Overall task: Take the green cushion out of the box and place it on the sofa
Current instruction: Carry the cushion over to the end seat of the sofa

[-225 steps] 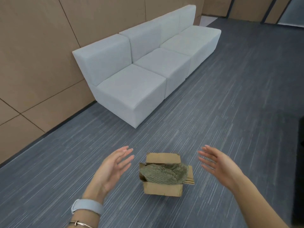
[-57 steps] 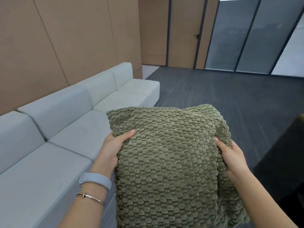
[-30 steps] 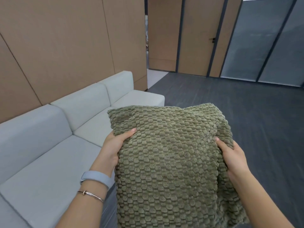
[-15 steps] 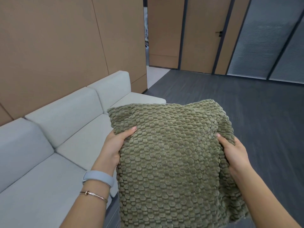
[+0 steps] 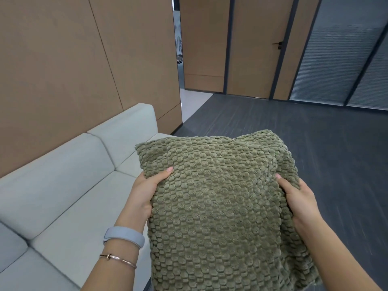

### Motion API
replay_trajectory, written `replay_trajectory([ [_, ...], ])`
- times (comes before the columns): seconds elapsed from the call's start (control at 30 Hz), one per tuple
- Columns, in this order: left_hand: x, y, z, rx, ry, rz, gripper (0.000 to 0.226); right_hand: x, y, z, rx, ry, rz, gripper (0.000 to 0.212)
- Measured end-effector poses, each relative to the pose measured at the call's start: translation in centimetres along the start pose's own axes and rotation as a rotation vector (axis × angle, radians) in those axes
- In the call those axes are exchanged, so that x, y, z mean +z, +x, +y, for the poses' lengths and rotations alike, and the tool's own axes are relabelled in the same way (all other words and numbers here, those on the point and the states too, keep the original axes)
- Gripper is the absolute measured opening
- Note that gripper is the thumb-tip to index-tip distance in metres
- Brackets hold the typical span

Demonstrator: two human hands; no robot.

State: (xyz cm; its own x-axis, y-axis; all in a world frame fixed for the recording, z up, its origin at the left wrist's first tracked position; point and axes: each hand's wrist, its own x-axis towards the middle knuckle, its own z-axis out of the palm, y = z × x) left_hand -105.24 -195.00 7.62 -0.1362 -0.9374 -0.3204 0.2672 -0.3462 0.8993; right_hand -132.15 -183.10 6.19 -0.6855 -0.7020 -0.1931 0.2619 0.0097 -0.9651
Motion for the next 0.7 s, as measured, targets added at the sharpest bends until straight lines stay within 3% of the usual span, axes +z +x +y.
replay_trajectory([
  [0.5,14.7,24.6,4.3,0.063,-0.064,0.128,0.048,8.0,31.6,-5.4,0.04,-0.015,-0.16,0.015],
  [0.7,17.6,31.7,6.7,0.076,-0.095,0.194,0.047,12.7,40.9,-7.2,0.059,-0.039,-0.237,0.012],
])
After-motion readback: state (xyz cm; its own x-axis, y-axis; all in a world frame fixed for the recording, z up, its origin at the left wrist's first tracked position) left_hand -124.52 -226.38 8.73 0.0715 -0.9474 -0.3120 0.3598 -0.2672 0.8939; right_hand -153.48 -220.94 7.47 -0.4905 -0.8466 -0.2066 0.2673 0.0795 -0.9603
